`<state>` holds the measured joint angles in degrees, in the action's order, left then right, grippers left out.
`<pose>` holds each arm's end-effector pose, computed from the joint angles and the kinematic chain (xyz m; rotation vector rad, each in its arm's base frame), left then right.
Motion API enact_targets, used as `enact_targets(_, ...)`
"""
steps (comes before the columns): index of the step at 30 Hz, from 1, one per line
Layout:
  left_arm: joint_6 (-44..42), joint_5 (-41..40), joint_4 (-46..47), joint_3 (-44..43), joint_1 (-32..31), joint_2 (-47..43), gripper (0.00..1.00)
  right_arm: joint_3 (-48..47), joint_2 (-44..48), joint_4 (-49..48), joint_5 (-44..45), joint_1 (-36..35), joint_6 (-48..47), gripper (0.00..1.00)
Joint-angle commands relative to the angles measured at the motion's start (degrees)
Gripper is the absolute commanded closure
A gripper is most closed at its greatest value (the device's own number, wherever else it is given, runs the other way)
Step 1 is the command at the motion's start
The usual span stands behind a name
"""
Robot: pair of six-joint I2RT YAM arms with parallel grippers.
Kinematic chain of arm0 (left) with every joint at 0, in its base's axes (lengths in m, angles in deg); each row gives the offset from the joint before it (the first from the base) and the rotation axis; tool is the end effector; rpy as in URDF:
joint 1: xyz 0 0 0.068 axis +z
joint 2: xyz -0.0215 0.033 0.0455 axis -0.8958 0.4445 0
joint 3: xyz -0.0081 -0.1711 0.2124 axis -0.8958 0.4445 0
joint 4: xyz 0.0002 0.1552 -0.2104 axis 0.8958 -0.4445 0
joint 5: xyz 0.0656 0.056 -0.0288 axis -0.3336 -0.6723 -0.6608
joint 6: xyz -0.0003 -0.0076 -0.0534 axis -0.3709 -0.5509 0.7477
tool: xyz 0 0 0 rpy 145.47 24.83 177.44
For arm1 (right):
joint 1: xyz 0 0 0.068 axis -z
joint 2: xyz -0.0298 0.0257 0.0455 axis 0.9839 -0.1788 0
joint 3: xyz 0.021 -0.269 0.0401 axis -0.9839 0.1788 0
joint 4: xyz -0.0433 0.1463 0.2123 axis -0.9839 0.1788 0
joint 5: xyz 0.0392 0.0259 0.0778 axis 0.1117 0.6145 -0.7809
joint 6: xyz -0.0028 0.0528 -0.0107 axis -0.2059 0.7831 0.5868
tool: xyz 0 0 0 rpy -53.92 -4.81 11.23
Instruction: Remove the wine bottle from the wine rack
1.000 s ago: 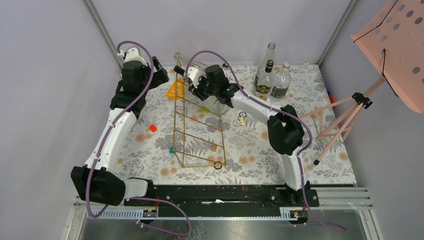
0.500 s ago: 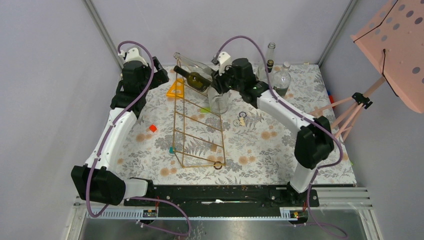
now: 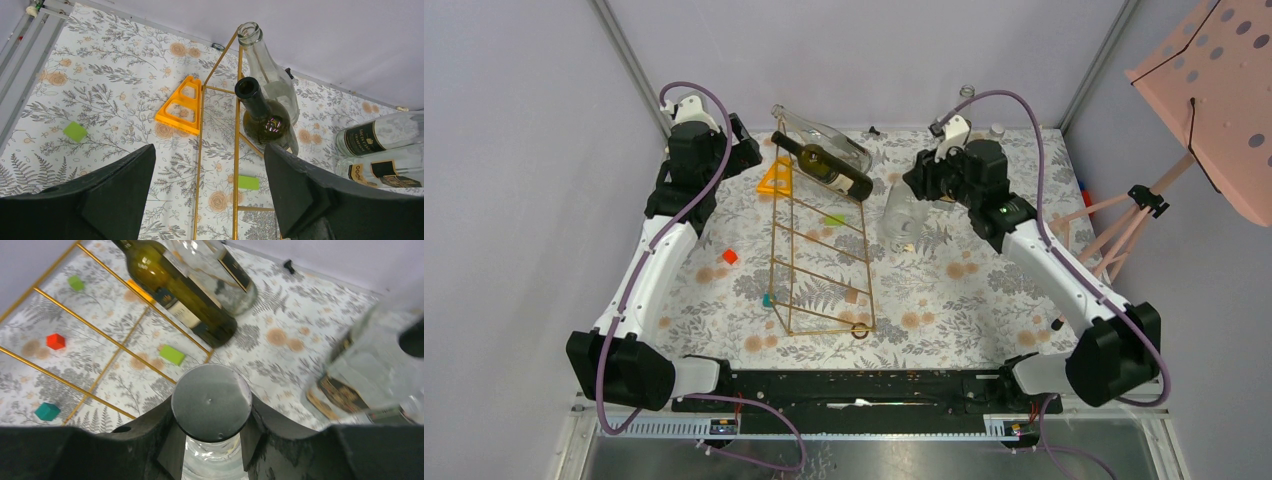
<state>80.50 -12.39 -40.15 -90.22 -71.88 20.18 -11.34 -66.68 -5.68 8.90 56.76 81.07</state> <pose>0.2925 -0.0378 0.3908 -0.3481 1.8715 -0.2616 0.2851 0.1281 0.3568 -0.4866 1.7151 0.4665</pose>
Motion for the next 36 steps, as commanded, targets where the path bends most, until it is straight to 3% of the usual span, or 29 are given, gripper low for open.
enact_targets(1,0.22,1.08,1.71,-1.43,0.36,-0.01,0.16,2.31,9.77,-7.94,8.15,1.57,-0.01,1.00)
enact_targets(9,-0.05,0.63,1.64,-1.44,0.36,0.26,0.16,8.45,13.69,-5.20,21.52,7.96,2.18,1.00)
enact_targets(16,-0.06,1.10,1.36,-1.82,0.36,0.87,0.16,8.83,11.18,-5.83,26.25,14.61,6.55,1.00)
enact_targets(27,-0.58,0.70,1.17,-2.03,0.36,0.50,0.17,-1.17,-3.34,-15.67,27.82,16.08,3.34,1.00)
enact_targets(36,-0.67,0.87,1.17,-2.04,0.36,0.53,0.16,-1.53,-11.12,-26.54,25.05,16.61,3.01,1.00)
